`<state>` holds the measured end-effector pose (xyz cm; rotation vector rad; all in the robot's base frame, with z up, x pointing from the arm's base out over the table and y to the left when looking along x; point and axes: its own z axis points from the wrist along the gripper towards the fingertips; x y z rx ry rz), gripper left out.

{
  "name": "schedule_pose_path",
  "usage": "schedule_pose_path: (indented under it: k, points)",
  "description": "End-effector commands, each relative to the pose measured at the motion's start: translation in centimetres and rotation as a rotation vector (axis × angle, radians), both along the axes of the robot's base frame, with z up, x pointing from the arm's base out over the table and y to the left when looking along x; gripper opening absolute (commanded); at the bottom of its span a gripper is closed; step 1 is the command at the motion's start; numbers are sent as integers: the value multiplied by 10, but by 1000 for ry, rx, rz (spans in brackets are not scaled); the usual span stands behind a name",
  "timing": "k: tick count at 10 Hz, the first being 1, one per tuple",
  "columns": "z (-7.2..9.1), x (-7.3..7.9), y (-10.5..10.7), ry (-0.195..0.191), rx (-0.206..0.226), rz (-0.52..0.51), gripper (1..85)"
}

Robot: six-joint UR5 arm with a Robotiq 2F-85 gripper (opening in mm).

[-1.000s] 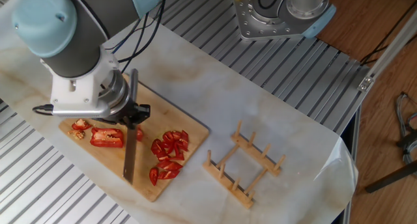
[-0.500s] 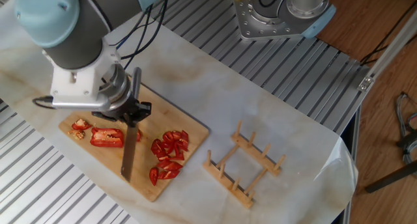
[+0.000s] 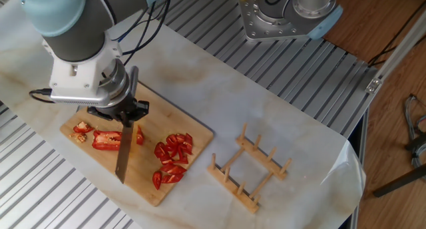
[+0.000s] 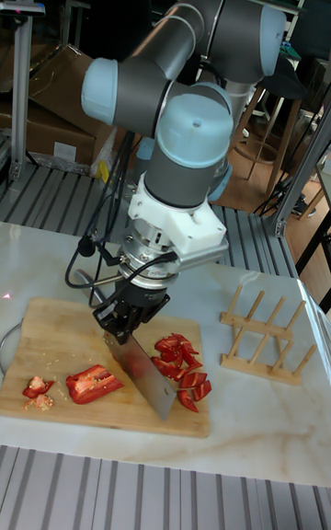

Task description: Chop the chili peppers

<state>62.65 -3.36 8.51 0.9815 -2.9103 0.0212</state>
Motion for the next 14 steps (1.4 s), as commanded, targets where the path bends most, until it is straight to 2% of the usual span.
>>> schedule_pose_path:
  k: [1, 2, 3, 6, 7, 8, 9, 10, 13, 14]
  points:
    - [-12, -2, -2, 2, 26, 11, 13]
    - [-18, -2, -2, 2, 32, 7, 13]
    - [-24, -3, 6, 6, 58, -16, 13]
    - [-23, -7, 24, 20, 108, -74, 13]
    - [-15, -7, 26, 27, 98, -80, 13]
    - [2, -7, 25, 50, 66, -82, 13]
    - [10, -8, 33, 57, 73, -110, 13]
    - [9, -8, 42, 56, 85, -144, 13]
    - [4, -9, 34, 61, 14, -175, 13]
    - [4, -8, 29, 52, -4, -177, 13]
